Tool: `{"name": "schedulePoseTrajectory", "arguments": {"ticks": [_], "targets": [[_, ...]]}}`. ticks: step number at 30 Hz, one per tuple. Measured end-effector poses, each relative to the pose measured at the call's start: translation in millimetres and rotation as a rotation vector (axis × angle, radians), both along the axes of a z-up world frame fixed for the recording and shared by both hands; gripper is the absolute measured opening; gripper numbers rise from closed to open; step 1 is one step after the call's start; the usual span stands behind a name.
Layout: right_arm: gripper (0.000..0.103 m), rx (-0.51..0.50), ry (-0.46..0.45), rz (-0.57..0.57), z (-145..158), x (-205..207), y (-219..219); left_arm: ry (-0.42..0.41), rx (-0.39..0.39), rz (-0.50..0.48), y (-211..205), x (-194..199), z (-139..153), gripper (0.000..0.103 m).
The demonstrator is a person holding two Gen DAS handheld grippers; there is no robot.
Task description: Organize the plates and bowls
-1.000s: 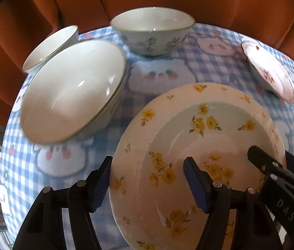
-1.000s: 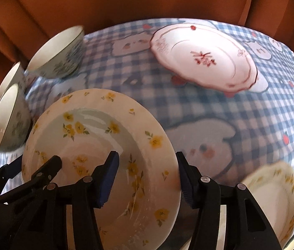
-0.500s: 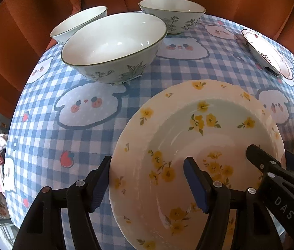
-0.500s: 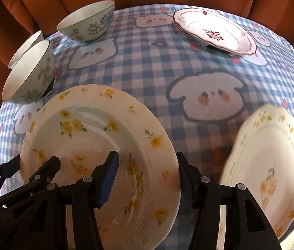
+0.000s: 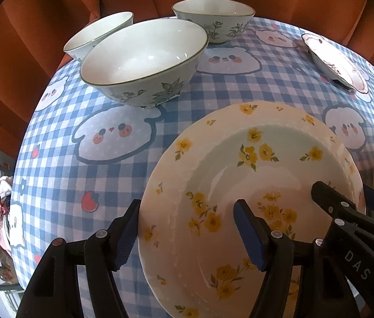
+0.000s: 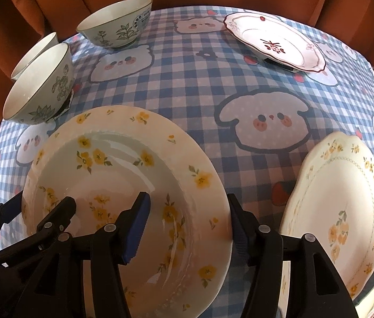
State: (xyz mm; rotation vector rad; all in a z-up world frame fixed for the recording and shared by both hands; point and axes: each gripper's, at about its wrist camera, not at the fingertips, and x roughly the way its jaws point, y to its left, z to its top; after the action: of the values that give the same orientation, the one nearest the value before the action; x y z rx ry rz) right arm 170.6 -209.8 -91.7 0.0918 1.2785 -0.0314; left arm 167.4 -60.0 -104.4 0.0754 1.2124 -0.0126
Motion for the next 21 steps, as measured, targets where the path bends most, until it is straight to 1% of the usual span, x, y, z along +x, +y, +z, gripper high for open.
{"name": "schedulePoseTrajectory", "arguments": {"ticks": [5, 6, 10, 16, 21], "targets": [[0.062, -0.027, -0.022, 0.002, 17, -12, 9, -0.022, -0.027, -0.009, 8, -7, 13, 0.07], [0.062, -0.017, -0.045, 0.001, 20, -14, 10, -0.035, -0.022, -0.02, 9, -9, 17, 0.07], [0.062, -0.014, -0.072, -0.028, 33, -28, 14, -0.064, -0.031, -0.062, 12, -19, 31, 0.07], [0.062, -0.029, -0.111, -0.083, 54, -48, 15, -0.084, -0.042, -0.102, 9, -33, 47, 0.07], [0.062, -0.019, -0.13, -0.109, 62, -60, 8, -0.101, -0.042, -0.117, -1, -41, 54, 0.07]]}}
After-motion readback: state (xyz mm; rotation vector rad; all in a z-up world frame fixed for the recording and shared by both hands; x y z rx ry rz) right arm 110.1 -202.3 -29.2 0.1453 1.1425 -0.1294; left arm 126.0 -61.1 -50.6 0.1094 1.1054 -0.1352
